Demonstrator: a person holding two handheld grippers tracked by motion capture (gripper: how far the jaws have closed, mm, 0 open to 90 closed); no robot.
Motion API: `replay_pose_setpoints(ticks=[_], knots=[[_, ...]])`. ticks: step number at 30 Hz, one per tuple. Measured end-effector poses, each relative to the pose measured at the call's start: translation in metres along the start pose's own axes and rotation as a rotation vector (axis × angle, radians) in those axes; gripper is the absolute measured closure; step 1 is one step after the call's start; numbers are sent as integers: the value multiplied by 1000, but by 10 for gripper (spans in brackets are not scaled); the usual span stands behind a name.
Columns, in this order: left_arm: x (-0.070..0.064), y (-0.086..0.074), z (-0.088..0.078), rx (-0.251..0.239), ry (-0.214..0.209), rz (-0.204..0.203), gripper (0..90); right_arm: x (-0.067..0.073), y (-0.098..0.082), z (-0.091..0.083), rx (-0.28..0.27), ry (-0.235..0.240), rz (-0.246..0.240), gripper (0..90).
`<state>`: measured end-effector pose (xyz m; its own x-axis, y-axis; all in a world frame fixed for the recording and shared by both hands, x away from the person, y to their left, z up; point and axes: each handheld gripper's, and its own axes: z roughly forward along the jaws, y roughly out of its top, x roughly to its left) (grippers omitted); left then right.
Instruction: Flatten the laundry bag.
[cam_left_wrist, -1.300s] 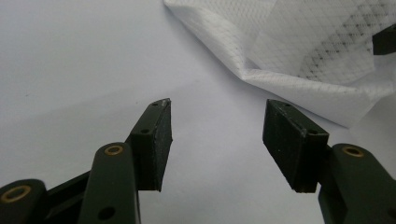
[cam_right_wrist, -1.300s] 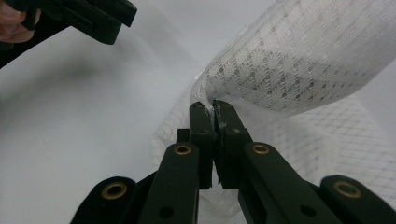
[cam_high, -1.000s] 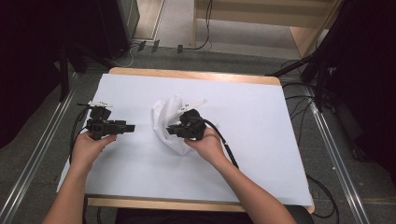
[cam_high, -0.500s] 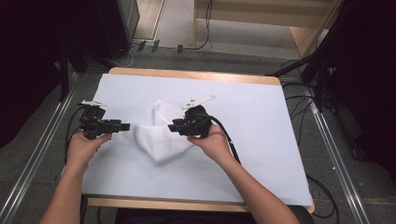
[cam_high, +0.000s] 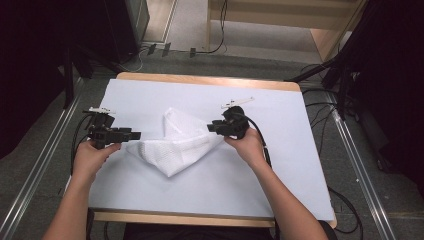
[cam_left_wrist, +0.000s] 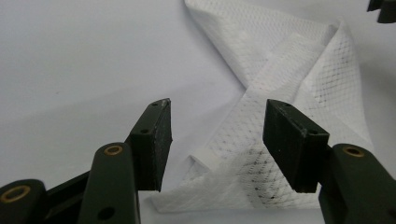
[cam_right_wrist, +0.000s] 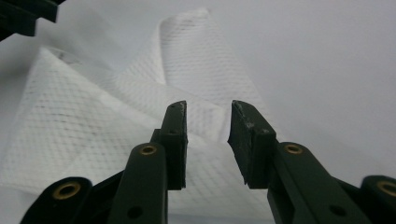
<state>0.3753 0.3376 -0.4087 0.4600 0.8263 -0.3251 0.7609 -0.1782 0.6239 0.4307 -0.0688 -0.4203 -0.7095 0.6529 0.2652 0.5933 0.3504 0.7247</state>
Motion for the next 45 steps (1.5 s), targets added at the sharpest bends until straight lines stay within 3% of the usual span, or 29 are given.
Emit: replay_pose_setpoints(ticks=[6,7,8,9,10,12,16,18,20,22,23,24,26,27,31,40,45], knots=[[-8,-2,5,8,-52,28,404,-10,-5,1,7,-24,19,686],[-12,-2,10,23,-91,43,373,-11,-7,2,16,-33,16,683],[-12,-2,10,23,-91,43,358,-11,-7,2,16,-33,16,683],[-17,-2,17,43,-137,65,347,-12,-7,4,18,-34,13,679],[-17,-2,17,43,-137,65,336,-12,-7,4,18,-34,13,679],[-21,-2,29,67,-159,106,294,-14,-8,7,23,-40,10,671],[-24,-2,39,95,-180,123,300,-21,-9,8,14,-58,24,671],[-26,-3,46,123,-188,131,328,-24,-9,9,9,-61,27,671],[-34,-6,55,195,-177,165,437,-33,-9,12,13,-73,41,666],[-36,-8,57,208,-176,177,525,-35,-9,13,13,-75,49,661],[-38,-8,58,226,-175,192,525,-37,-9,15,17,-76,51,657],[-42,-10,59,242,-169,196,619,-40,-9,19,22,-71,56,654],[-42,-10,59,248,-172,186,660,-40,-9,21,21,-66,50,653],[-43,-9,58,248,-178,168,749,-39,-7,27,38,-62,41,653],[-45,-7,55,239,-184,141,866,-37,-3,38,52,-54,14,655],[-49,-2,48,212,-173,136,892,-41,-1,58,83,-50,-8,689],[-48,-2,46,197,-183,124,892,-38,-1,59,93,-39,-32,707]])
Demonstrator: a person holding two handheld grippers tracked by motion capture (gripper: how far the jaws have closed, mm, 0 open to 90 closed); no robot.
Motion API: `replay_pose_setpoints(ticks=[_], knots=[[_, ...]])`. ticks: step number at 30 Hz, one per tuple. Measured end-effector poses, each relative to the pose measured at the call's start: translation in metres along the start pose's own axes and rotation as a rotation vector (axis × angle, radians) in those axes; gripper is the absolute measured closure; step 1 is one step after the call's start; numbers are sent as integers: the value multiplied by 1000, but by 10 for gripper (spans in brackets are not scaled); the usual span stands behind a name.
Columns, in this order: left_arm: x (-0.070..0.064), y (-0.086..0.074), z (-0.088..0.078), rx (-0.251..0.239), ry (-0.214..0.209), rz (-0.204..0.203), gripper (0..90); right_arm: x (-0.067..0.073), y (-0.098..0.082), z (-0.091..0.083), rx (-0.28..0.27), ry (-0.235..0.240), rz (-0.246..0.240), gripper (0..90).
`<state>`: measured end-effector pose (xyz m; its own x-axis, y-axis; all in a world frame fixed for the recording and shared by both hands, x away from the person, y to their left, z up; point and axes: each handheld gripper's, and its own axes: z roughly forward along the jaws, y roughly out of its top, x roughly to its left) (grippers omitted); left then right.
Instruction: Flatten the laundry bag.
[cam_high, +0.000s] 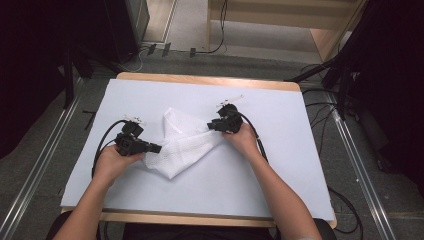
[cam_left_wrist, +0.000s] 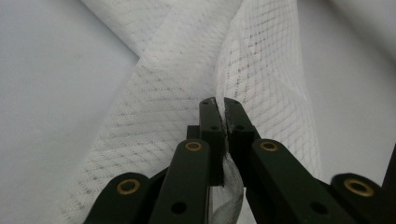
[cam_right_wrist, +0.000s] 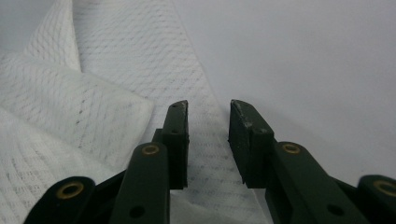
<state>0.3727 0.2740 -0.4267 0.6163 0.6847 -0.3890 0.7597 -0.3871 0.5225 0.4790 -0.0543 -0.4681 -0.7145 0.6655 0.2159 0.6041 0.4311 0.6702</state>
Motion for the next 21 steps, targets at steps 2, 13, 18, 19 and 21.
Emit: replay_pose_setpoints(ticks=[2,13,18,19,21], knots=[[0,0,-1,-4,-2,3,890,2,-1,0,6,-7,-7,752],[1,1,-2,-8,14,-2,891,4,-1,-1,18,-30,-25,900],[0,4,-6,-56,28,0,892,-6,-2,-10,10,-60,15,900],[0,4,-7,-62,33,4,892,-9,-3,-13,6,-61,32,900],[-2,6,-8,-77,44,12,892,-18,-5,-23,-12,-71,65,900]])
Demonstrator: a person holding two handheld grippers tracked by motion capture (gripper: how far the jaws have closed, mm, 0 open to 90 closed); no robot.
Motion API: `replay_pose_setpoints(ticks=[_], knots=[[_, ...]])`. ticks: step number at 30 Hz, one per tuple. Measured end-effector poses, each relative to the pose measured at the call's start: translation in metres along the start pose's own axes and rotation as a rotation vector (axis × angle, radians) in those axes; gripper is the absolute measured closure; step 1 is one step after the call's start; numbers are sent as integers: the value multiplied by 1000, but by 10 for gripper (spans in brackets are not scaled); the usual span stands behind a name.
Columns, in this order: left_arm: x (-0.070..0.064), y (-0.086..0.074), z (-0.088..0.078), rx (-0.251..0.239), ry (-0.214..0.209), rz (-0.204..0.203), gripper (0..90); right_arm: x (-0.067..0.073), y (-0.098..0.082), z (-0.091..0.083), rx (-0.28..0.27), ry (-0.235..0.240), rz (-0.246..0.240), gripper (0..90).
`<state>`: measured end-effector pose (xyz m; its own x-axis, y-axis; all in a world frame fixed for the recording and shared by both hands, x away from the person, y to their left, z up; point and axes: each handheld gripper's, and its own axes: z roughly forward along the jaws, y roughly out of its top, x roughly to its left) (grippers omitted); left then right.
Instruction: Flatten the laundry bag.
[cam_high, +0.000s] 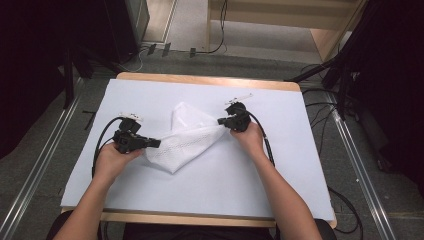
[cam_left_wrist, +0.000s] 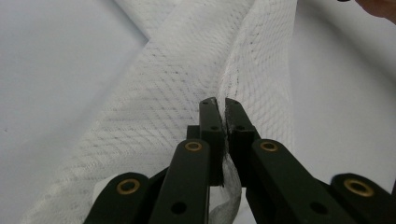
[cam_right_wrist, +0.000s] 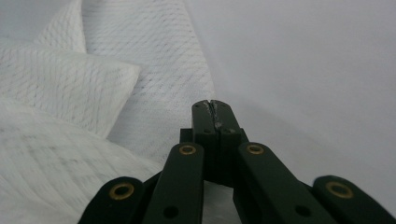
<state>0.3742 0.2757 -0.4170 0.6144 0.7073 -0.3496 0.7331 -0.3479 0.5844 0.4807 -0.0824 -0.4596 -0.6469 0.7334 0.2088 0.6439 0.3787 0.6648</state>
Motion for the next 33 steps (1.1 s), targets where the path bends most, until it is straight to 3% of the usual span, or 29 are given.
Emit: replay_pose_setpoints(ticks=[7,8,9,10,12,16,20,23,27,29,33], knots=[[-3,6,-5,-60,30,18,893,-18,-6,-18,-27,-46,53,900],[-3,7,-6,-72,31,18,892,-26,-9,-22,-30,-64,75,900],[-3,7,-6,-72,31,18,892,-26,-9,-22,-30,-64,75,900],[-3,8,-6,-73,23,22,892,-34,-14,-26,-45,-57,106,900],[-5,11,-3,-69,10,34,892,-37,-16,-28,-48,-51,124,900],[-13,15,5,-53,-12,58,891,-40,-23,-29,-22,-100,117,900],[-19,16,9,-37,-50,75,848,-45,-29,-31,-18,-107,138,900],[-22,12,15,13,-82,76,826,-48,-32,-35,-20,-100,158,900],[-26,10,15,26,-94,80,810,-47,-35,-38,-17,-95,159,900],[-29,9,14,23,-95,89,798,-46,-33,-44,-31,-80,181,820],[-33,7,14,41,-116,95,804,-41,-30,-52,-54,-86,161,798]])
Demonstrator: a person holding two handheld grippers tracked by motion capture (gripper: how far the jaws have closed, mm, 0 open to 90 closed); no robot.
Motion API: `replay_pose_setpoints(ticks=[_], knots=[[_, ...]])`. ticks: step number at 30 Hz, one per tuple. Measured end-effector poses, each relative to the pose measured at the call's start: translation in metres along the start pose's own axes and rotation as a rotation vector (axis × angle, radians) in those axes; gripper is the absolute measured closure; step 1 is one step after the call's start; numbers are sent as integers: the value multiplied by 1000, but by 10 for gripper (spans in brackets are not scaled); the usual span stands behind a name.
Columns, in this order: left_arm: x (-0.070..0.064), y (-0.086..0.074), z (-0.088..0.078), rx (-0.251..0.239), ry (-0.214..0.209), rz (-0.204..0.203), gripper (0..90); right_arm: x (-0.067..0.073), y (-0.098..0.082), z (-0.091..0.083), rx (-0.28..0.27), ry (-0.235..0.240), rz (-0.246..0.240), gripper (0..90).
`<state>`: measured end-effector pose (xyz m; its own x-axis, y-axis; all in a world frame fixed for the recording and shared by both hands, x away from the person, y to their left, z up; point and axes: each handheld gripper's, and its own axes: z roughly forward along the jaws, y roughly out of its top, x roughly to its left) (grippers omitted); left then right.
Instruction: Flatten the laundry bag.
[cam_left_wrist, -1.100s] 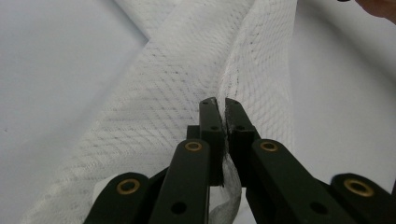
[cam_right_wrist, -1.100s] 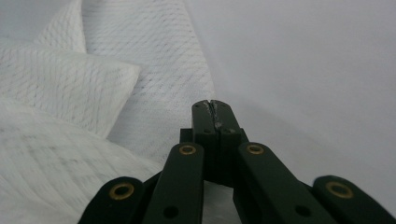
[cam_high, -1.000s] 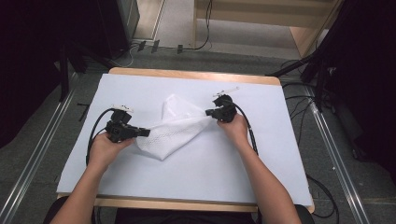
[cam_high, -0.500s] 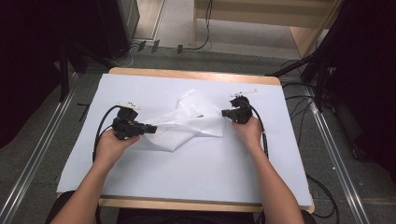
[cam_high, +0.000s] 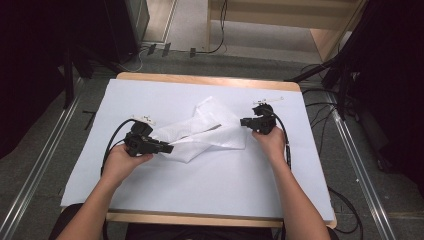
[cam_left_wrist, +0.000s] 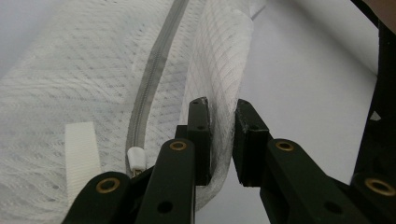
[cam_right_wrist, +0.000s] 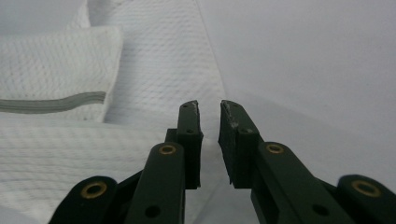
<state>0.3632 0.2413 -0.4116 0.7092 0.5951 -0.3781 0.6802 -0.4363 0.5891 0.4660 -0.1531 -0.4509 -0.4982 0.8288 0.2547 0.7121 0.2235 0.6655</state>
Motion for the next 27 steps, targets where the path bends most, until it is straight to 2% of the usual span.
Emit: replay_pose_setpoints(ticks=[3,4,5,6,7,8,10,13,16,20,21,23,24,25,27], knots=[[-10,-1,4,12,-13,23,824,13,4,-9,-32,7,-40,806],[-10,-1,4,12,-13,23,815,13,4,-9,-32,7,-40,806],[-14,-2,6,19,-11,31,789,20,6,-9,-47,23,-56,805],[-14,-2,6,19,-11,31,740,20,6,-9,-47,23,-56,805],[-14,-2,6,18,-12,30,740,23,6,-8,-47,27,-62,803],[-13,-1,4,16,-14,29,687,26,6,-4,-38,47,-64,802],[-12,0,-2,-4,-23,18,668,28,6,-1,-34,54,-62,802],[-10,3,-12,-41,-24,22,638,32,5,6,-20,65,-77,803],[-5,8,-20,-61,-7,12,617,34,5,12,-9,73,-87,803],[5,18,-24,-71,39,8,607,36,3,12,12,88,-78,799],[13,25,-22,-64,49,0,602,37,2,11,14,96,-78,798],[18,28,-21,-57,64,5,602,38,1,11,17,96,-80,798],[27,33,-16,-47,71,-7,607,41,-1,11,27,94,-89,796],[27,33,-16,-47,71,-7,607,41,-2,11,31,91,-103,795],[35,37,-11,-47,80,-12,608,42,-4,12,34,87,-107,794]])
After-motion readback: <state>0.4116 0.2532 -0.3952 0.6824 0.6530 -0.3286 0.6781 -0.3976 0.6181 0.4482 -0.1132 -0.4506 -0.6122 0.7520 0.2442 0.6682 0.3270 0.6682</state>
